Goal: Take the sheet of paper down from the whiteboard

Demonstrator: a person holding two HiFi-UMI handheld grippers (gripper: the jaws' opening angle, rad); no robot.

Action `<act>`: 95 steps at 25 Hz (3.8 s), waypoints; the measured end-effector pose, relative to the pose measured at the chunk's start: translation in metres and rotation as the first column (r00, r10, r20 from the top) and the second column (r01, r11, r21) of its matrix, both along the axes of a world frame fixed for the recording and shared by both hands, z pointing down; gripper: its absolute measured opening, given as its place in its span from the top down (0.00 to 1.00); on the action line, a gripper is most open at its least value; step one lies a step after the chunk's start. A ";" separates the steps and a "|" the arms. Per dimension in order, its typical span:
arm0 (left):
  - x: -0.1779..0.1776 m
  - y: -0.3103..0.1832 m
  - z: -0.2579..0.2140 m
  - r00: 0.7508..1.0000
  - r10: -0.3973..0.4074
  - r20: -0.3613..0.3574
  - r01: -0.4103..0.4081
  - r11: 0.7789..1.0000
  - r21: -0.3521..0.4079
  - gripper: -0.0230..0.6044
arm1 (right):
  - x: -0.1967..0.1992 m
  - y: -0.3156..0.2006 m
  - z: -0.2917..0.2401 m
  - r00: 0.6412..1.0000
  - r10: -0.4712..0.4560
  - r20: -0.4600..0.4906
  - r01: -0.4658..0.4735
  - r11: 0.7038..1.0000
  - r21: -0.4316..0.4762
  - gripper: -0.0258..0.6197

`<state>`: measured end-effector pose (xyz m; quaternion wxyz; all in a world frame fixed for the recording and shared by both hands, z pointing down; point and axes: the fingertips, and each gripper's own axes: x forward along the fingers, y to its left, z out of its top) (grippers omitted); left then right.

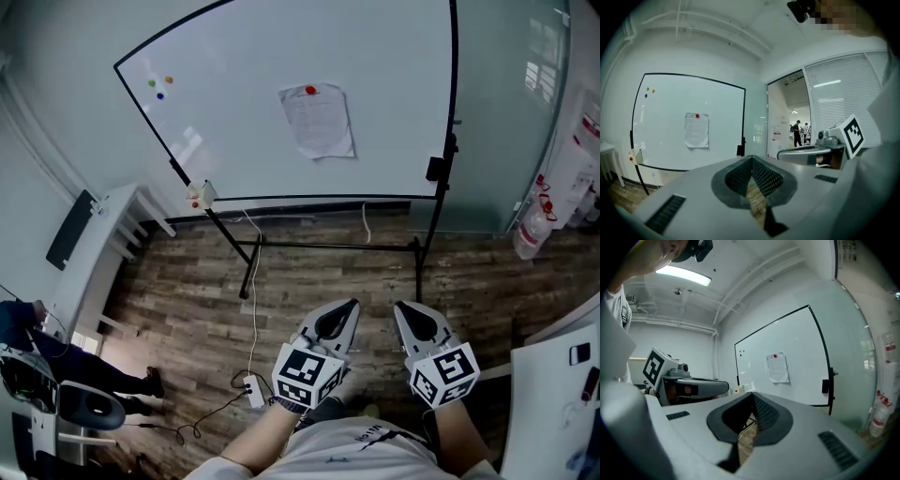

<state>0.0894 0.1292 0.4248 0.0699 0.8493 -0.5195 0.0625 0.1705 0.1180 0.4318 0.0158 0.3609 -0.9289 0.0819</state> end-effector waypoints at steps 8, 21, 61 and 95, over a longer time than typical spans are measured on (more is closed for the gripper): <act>0.004 -0.058 0.013 0.997 0.075 -0.019 -0.075 0.997 -0.009 0.94 | 0.008 -0.046 0.018 0.997 0.080 -0.013 -0.080 0.996 -0.037 0.94; -0.096 -0.196 0.005 0.990 0.138 -0.006 -0.138 0.990 0.011 0.94 | -0.096 -0.185 0.004 0.990 0.137 -0.031 -0.138 0.990 -0.026 0.94; -0.201 -0.516 -0.109 0.971 -0.224 0.083 0.190 0.936 0.296 0.94 | -0.187 -0.508 -0.083 1.000 -0.011 0.011 0.008 0.986 0.169 0.94; -0.219 -0.586 -0.139 0.884 -0.440 0.158 0.341 0.839 0.425 0.75 | -0.196 -0.570 -0.130 0.998 0.055 -0.012 -0.047 0.927 0.373 0.84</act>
